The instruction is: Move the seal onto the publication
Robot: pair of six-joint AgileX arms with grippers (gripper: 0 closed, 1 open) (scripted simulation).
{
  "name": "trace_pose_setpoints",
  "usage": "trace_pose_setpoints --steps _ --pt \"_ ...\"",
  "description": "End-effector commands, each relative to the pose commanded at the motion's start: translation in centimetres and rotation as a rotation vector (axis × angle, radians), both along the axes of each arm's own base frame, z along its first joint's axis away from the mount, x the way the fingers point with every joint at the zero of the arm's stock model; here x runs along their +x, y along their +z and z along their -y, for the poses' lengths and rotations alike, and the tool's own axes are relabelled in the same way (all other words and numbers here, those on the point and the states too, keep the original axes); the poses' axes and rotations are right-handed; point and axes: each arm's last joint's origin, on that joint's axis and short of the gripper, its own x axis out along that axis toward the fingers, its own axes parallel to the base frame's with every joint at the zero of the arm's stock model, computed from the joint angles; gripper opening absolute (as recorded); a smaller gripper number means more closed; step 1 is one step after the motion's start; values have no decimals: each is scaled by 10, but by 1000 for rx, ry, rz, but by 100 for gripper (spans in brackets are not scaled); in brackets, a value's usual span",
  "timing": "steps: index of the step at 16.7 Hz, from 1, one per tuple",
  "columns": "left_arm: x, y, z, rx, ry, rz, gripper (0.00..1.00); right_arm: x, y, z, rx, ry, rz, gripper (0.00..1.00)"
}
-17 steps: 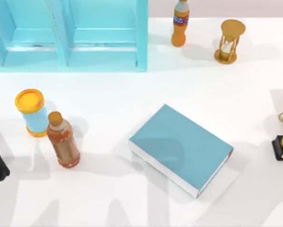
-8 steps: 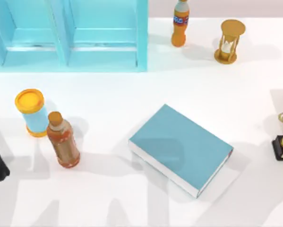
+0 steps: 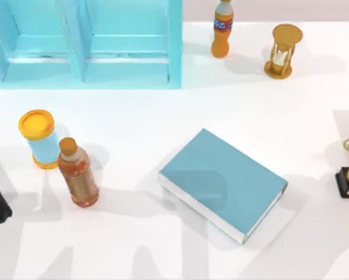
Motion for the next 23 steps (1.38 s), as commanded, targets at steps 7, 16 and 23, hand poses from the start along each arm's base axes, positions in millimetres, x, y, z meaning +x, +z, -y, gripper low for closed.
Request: trace_pose_setpoints --steps 7,16,23 --pt "0 0 0 0 0 0 100 11 48 -19 -28 -38 41 0" --pt "0 0 0 0 0 0 100 7 145 -130 -4 -17 42 0" --pt "0 0 0 0 0 0 100 2 149 -148 1 -7 -4 0"
